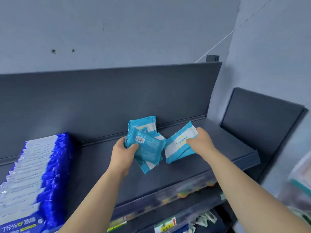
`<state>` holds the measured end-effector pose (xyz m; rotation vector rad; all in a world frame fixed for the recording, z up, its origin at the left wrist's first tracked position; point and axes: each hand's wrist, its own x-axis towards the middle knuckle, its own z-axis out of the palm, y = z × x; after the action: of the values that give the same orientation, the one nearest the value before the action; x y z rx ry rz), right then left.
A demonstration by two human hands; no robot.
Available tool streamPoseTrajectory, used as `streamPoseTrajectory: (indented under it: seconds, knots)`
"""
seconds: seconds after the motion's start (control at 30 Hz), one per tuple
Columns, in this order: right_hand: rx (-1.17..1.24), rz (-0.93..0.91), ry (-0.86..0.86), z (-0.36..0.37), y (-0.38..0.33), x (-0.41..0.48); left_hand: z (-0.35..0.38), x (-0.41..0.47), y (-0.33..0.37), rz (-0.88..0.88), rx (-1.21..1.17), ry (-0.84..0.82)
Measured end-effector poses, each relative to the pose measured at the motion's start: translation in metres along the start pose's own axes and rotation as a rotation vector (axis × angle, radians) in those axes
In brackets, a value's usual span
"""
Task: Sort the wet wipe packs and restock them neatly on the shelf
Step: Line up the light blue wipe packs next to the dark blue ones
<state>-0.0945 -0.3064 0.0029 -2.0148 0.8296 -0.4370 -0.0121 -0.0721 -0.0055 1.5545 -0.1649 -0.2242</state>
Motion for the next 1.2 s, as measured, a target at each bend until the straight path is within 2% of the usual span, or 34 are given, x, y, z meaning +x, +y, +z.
streamPoseTrajectory:
  seconds: [0.2,0.27,0.33,0.37,0.43,0.5,0.67,0.8,0.97,1.03,1.2]
  knots:
    - [-0.316,0.053,-0.270,-0.010,0.010,0.072,0.031,0.033,0.002,-0.019,-0.107,0.034]
    - [-0.380,-0.025,-0.288,-0.006,0.010,0.083,0.036,0.038,-0.002,-0.039,-0.145,0.069]
    - [-0.260,-0.182,-0.278,0.002,0.001,0.089,0.039,0.043,-0.004,-0.059,-0.200,0.098]
    - [-0.149,-0.240,-0.324,0.006,-0.008,0.088,0.041,0.045,-0.005,-0.069,-0.234,0.110]
    - [0.044,-0.266,-0.542,0.015,-0.027,0.082,0.046,0.049,-0.005,-0.089,-0.304,0.125]
    - [0.088,-0.289,-0.686,0.026,-0.035,0.080,0.050,0.053,-0.005,-0.094,-0.346,0.128]
    - [0.164,-0.295,-0.552,0.042,-0.032,0.096,0.055,0.058,-0.007,-0.100,-0.349,0.074]
    - [0.158,-0.326,-0.414,0.036,-0.032,0.113,0.045,0.061,-0.012,-0.147,-0.347,0.118]
    - [0.187,-0.409,-0.365,0.035,-0.033,0.116,0.037,0.064,-0.015,-0.137,-0.315,0.222]
    - [0.208,-0.431,-0.338,0.038,-0.033,0.115,0.037,0.066,-0.014,-0.145,-0.371,0.248]
    - [0.247,-0.503,-0.307,0.049,-0.026,0.110,0.043,0.065,-0.007,-0.110,-0.413,0.207]
